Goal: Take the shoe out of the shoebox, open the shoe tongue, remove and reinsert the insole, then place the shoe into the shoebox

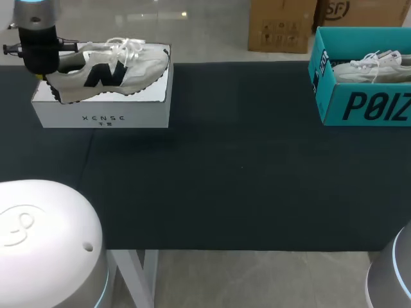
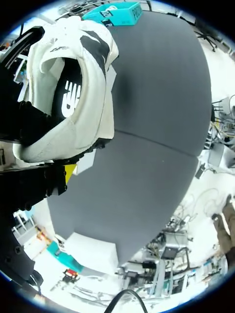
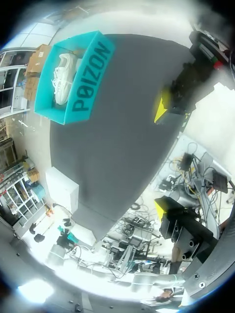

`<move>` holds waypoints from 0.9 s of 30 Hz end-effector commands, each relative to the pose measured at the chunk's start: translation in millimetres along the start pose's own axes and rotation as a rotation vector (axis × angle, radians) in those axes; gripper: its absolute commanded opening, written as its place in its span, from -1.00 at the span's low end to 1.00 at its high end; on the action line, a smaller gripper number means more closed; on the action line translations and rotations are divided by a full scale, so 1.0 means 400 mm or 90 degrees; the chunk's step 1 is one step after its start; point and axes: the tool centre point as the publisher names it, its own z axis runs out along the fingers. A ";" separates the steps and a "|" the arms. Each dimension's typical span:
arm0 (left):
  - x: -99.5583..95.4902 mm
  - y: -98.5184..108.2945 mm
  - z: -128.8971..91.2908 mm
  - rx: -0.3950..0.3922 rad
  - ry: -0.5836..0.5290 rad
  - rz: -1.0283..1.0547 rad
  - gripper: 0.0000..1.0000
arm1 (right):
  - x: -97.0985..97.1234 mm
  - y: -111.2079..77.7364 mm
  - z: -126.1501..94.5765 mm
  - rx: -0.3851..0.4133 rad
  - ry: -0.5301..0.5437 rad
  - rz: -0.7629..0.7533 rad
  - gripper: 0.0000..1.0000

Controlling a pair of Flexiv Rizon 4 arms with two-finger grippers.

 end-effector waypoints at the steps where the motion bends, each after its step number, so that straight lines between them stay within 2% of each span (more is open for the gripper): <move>1: -0.008 0.010 -0.003 0.005 0.006 0.000 -1.00 | -0.002 0.002 0.000 0.002 0.000 0.000 1.00; 21: -0.008 0.010 -0.003 0.005 0.006 0.000 -1.00 | -0.002 0.002 0.000 0.002 0.000 0.000 1.00; 25: 0.049 0.062 0.035 -0.008 0.022 0.049 -1.00 | -0.002 0.002 0.000 0.002 0.000 0.000 1.00; 27: 0.075 0.084 0.055 0.000 0.018 0.068 -1.00 | -0.002 0.002 0.000 0.002 0.000 0.000 1.00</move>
